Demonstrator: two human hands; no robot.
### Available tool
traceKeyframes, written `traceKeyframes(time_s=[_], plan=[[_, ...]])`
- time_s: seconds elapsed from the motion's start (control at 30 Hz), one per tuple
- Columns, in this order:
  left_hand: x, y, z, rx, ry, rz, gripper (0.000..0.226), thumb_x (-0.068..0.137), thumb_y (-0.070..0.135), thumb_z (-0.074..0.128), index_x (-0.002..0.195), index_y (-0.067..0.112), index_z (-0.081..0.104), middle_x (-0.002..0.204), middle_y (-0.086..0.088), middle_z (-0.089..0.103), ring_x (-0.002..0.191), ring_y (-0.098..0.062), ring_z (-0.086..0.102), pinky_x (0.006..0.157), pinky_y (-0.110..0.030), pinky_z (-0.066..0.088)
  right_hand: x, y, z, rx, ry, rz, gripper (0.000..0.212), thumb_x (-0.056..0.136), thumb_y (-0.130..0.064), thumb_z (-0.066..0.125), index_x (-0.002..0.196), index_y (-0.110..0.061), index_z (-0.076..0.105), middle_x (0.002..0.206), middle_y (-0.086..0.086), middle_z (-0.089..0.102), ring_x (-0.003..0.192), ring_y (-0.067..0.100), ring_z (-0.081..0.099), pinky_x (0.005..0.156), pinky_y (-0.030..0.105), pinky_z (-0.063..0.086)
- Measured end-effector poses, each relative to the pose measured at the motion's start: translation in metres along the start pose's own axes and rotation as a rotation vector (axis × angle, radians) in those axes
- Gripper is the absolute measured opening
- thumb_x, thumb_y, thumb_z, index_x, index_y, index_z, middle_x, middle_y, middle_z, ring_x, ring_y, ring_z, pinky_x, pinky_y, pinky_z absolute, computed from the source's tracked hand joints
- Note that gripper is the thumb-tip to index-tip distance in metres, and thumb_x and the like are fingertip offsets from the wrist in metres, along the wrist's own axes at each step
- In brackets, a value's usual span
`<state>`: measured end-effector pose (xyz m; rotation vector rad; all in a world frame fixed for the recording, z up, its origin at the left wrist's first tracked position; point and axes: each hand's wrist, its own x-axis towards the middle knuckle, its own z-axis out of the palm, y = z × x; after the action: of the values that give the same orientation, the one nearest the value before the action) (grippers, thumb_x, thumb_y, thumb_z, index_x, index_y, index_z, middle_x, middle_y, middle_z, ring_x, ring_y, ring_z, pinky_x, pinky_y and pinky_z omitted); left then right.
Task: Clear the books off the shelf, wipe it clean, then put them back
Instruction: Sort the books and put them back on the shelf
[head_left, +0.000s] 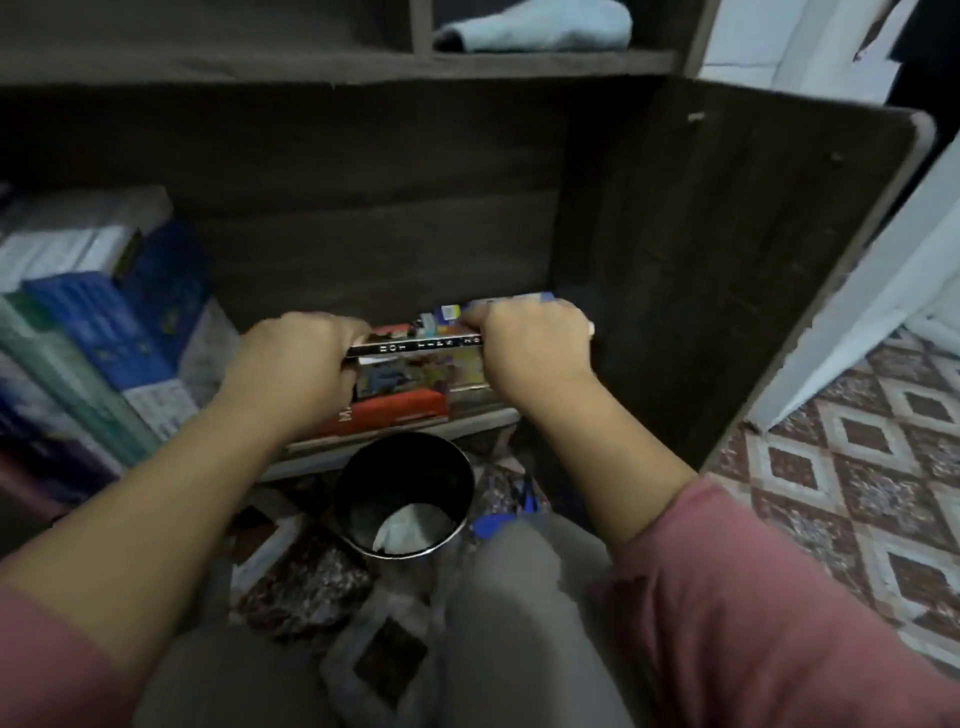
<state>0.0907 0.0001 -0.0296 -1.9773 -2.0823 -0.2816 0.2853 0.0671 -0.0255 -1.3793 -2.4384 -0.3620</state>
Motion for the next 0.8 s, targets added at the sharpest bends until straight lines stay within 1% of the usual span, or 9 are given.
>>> traceKeyframes(time_s=[0.13,0.2,0.27,0.33,0.4,0.5,0.57,0.7,0.8], plan=[[-0.008,-0.046,0.004,0.070,0.316,-0.088,0.028,0.070,0.013,0.067,0.097,0.018,0.068,0.088,-0.008,0.068,0.077,-0.035,0.063,0.064,-0.038,0.043,0.039,-0.048,0.034,0.077,0.226,-0.072,0.031,0.089,-0.024,0.049,0.114,-0.031,0.066,0.107,-0.006,0.070,0.099,0.021,0.063,0.084,0.036,0.040],[-0.010,-0.066,0.024,0.115,0.344,-0.152,0.032,0.068,0.011,0.068,0.099,0.017,0.067,0.088,-0.008,0.067,0.077,-0.034,0.063,0.065,-0.039,0.042,0.049,-0.066,0.060,0.112,0.264,-0.087,0.034,0.085,-0.024,0.049,0.112,-0.030,0.069,0.106,-0.005,0.071,0.100,0.022,0.065,0.087,0.037,0.044],[-0.015,-0.081,0.051,0.134,0.288,-0.194,0.033,0.066,0.011,0.070,0.099,0.017,0.067,0.087,-0.007,0.067,0.078,-0.033,0.064,0.067,-0.039,0.042,0.053,-0.078,0.088,0.121,0.221,-0.133,0.039,0.087,-0.025,0.045,0.119,-0.030,0.067,0.115,-0.002,0.070,0.106,0.025,0.065,0.093,0.041,0.045],[-0.024,-0.091,0.083,0.151,0.191,-0.203,0.035,0.066,0.013,0.073,0.100,0.019,0.067,0.089,-0.006,0.067,0.080,-0.030,0.064,0.071,-0.039,0.044,0.051,-0.084,0.113,0.125,0.047,-0.199,0.042,0.094,-0.023,0.039,0.131,-0.031,0.057,0.129,0.001,0.063,0.119,0.026,0.058,0.101,0.042,0.038],[-0.032,-0.095,0.111,0.157,0.000,-0.214,0.043,0.073,0.020,0.072,0.115,0.024,0.064,0.103,-0.003,0.066,0.093,-0.027,0.063,0.079,-0.037,0.045,0.047,-0.085,0.136,0.115,-0.185,-0.267,0.043,0.099,-0.023,0.038,0.139,-0.035,0.045,0.135,0.000,0.056,0.123,0.025,0.053,0.102,0.038,0.036],[-0.035,-0.098,0.137,0.175,-0.218,-0.205,0.057,0.086,0.027,0.061,0.139,0.028,0.043,0.126,0.000,0.055,0.112,-0.023,0.054,0.087,-0.037,0.045,0.044,-0.085,0.160,0.150,-0.422,-0.283,0.051,0.098,-0.020,0.044,0.146,-0.034,0.035,0.147,0.000,0.044,0.130,0.025,0.046,0.104,0.037,0.040],[-0.032,-0.097,0.143,0.163,-0.242,-0.230,0.061,0.089,0.032,0.058,0.144,0.026,0.033,0.134,-0.002,0.049,0.120,-0.023,0.049,0.093,-0.039,0.044,0.051,-0.085,0.169,0.169,-0.473,-0.279,0.058,0.097,-0.023,0.051,0.150,-0.033,0.030,0.155,0.000,0.032,0.138,0.025,0.036,0.109,0.037,0.036],[-0.028,-0.093,0.149,0.030,-0.292,-0.236,0.075,0.087,0.069,0.043,0.147,0.027,0.030,0.149,-0.005,0.036,0.134,-0.027,0.035,0.105,-0.044,0.035,0.064,-0.082,0.173,0.187,-0.553,-0.225,0.080,0.085,-0.047,0.068,0.151,-0.035,0.026,0.160,0.003,0.022,0.144,0.025,0.028,0.112,0.041,0.033],[-0.021,-0.088,0.148,-0.026,-0.326,-0.178,0.065,0.092,0.061,0.043,0.148,0.028,0.033,0.151,-0.007,0.035,0.137,-0.029,0.034,0.110,-0.045,0.034,0.064,-0.085,0.173,0.193,-0.558,-0.190,0.089,0.079,-0.053,0.072,0.152,-0.034,0.024,0.160,0.002,0.020,0.145,0.025,0.025,0.113,0.043,0.033]])
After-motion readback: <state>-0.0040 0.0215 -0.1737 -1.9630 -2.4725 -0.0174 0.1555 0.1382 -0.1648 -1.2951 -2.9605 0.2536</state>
